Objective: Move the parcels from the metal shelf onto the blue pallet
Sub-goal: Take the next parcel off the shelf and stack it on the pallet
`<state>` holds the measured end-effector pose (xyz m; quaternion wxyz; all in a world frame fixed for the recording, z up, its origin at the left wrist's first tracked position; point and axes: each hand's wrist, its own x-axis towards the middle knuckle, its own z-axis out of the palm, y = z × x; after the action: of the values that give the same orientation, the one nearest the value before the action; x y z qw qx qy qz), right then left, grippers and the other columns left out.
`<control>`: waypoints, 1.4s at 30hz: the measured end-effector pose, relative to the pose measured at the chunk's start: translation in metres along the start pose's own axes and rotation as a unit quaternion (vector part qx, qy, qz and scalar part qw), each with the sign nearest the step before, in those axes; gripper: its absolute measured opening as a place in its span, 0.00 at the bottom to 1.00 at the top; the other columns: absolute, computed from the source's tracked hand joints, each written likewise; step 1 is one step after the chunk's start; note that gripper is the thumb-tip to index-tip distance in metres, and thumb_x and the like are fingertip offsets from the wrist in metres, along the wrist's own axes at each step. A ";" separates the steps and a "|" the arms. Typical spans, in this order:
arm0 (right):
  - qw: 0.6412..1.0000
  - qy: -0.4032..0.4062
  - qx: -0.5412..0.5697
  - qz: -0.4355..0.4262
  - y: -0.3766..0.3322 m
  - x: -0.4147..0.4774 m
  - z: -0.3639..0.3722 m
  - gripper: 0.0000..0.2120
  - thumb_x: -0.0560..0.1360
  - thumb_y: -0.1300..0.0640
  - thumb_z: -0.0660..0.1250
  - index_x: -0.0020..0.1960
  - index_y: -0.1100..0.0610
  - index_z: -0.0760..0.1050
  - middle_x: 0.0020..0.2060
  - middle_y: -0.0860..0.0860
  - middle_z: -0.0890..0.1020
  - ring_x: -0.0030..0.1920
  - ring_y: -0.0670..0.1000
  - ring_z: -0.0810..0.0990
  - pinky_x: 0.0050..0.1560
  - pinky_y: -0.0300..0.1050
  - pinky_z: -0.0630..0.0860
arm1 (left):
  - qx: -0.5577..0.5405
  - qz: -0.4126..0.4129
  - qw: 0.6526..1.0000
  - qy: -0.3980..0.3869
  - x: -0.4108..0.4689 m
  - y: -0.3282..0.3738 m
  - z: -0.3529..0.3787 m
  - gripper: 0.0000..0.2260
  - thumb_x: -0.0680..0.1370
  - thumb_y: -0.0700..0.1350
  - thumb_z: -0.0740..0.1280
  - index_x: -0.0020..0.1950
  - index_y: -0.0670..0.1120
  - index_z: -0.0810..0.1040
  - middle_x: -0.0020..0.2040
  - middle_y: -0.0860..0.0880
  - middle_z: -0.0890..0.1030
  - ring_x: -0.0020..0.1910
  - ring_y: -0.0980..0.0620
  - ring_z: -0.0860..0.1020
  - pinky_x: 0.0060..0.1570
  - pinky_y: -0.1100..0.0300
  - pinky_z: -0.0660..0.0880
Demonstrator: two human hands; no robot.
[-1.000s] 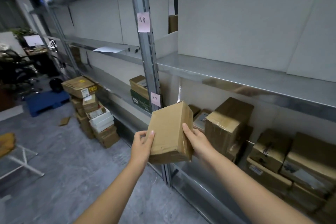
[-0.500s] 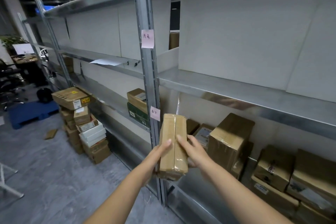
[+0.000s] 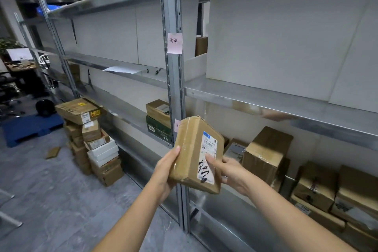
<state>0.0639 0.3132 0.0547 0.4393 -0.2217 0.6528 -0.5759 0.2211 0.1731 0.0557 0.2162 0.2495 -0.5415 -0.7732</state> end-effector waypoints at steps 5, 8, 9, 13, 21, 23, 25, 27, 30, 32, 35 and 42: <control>0.995 0.074 -0.052 -0.038 -0.007 -0.003 0.003 0.21 0.70 0.42 0.73 0.58 0.51 0.78 0.49 0.47 0.86 0.51 0.49 0.84 0.54 0.48 0.79 | -0.013 0.075 0.994 0.076 0.010 -0.006 -0.012 0.11 0.78 0.52 0.68 0.60 0.60 0.77 0.52 0.45 0.85 0.48 0.42 0.85 0.39 0.50 0.82; 0.981 0.171 -0.073 -0.060 -0.008 -0.001 0.005 0.14 0.75 0.44 0.68 0.57 0.50 0.76 0.57 0.53 0.81 0.53 0.52 0.82 0.53 0.48 0.80 | 0.030 0.077 0.992 0.093 0.014 -0.012 -0.007 0.08 0.81 0.50 0.64 0.58 0.55 0.79 0.51 0.46 0.85 0.45 0.48 0.85 0.40 0.54 0.81; 0.975 0.190 -0.092 -0.068 -0.007 -0.001 0.004 0.13 0.76 0.45 0.67 0.57 0.49 0.76 0.58 0.52 0.78 0.55 0.52 0.81 0.57 0.51 0.78 | 0.029 0.068 0.993 0.091 0.014 -0.014 -0.003 0.11 0.81 0.53 0.62 0.59 0.53 0.80 0.50 0.48 0.86 0.44 0.50 0.85 0.40 0.56 0.80; 0.972 0.182 -0.087 -0.123 -0.003 -0.019 0.002 0.13 0.79 0.50 0.63 0.63 0.49 0.76 0.54 0.46 0.83 0.52 0.48 0.82 0.56 0.51 0.79 | 0.071 0.043 0.994 0.066 0.013 -0.020 0.016 0.18 0.78 0.61 0.63 0.62 0.54 0.79 0.49 0.51 0.86 0.48 0.51 0.85 0.47 0.56 0.80; 0.934 0.268 -0.172 -0.163 -0.005 -0.049 -0.030 0.20 0.78 0.44 0.63 0.70 0.41 0.70 0.60 0.50 0.73 0.55 0.45 0.75 0.64 0.50 0.72 | 0.087 0.072 0.993 -0.010 0.013 -0.032 0.051 0.13 0.80 0.54 0.64 0.65 0.58 0.77 0.52 0.55 0.85 0.52 0.53 0.84 0.55 0.52 0.79; 0.928 0.290 -0.170 -0.157 0.001 -0.055 -0.037 0.19 0.79 0.45 0.62 0.69 0.41 0.71 0.61 0.51 0.73 0.59 0.48 0.75 0.66 0.52 0.70 | 0.087 0.065 0.994 -0.023 0.012 -0.040 0.063 0.14 0.80 0.55 0.64 0.65 0.59 0.76 0.54 0.56 0.85 0.53 0.55 0.83 0.57 0.52 0.78; 0.925 0.310 -0.160 -0.152 0.009 -0.062 -0.043 0.17 0.79 0.45 0.61 0.68 0.40 0.73 0.60 0.49 0.73 0.59 0.48 0.75 0.66 0.51 0.71 | 0.089 0.068 0.993 -0.033 0.010 -0.046 0.074 0.13 0.80 0.54 0.64 0.65 0.60 0.76 0.53 0.58 0.84 0.53 0.58 0.83 0.57 0.55 0.77; 0.920 0.333 -0.150 -0.143 0.016 -0.071 -0.051 0.13 0.79 0.43 0.60 0.62 0.34 0.73 0.56 0.46 0.73 0.56 0.46 0.75 0.60 0.47 0.71 | 0.099 0.058 0.992 -0.050 0.008 -0.050 0.084 0.14 0.80 0.54 0.64 0.65 0.60 0.76 0.54 0.58 0.84 0.53 0.58 0.82 0.59 0.55 0.77; 0.918 0.347 -0.139 -0.134 0.021 -0.089 -0.066 0.13 0.79 0.44 0.60 0.62 0.35 0.73 0.53 0.47 0.72 0.52 0.44 0.75 0.47 0.37 0.70 | 0.118 0.038 0.990 -0.074 0.004 -0.054 0.100 0.17 0.79 0.56 0.64 0.69 0.58 0.74 0.55 0.56 0.84 0.56 0.55 0.81 0.62 0.51 0.75; 0.911 0.360 -0.148 -0.137 0.021 -0.106 -0.079 0.12 0.79 0.44 0.60 0.61 0.34 0.73 0.52 0.49 0.72 0.51 0.44 0.75 0.47 0.36 0.69 | 0.131 0.043 0.987 -0.087 -0.005 -0.056 0.116 0.18 0.79 0.56 0.65 0.68 0.58 0.74 0.56 0.57 0.83 0.56 0.56 0.81 0.62 0.52 0.75; 0.896 0.390 -0.153 -0.148 0.020 -0.137 -0.098 0.10 0.79 0.43 0.58 0.57 0.32 0.72 0.52 0.48 0.72 0.52 0.43 0.74 0.53 0.43 0.70 | 0.129 0.062 0.983 -0.117 -0.022 -0.055 0.147 0.16 0.79 0.55 0.66 0.67 0.59 0.75 0.54 0.60 0.84 0.52 0.62 0.82 0.51 0.66 0.78; 0.856 0.472 -0.136 -0.160 0.058 -0.265 -0.158 0.11 0.79 0.42 0.57 0.60 0.32 0.71 0.54 0.44 0.71 0.53 0.41 0.74 0.53 0.42 0.71 | 0.124 0.068 0.970 -0.199 -0.087 -0.074 0.249 0.20 0.77 0.52 0.70 0.69 0.56 0.75 0.58 0.58 0.82 0.56 0.59 0.80 0.49 0.66 0.78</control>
<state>0.0825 0.6260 0.0764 -0.0539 -0.0826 0.8093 -0.5791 0.1299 0.4311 0.0708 0.1239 0.0785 -0.6810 -0.7174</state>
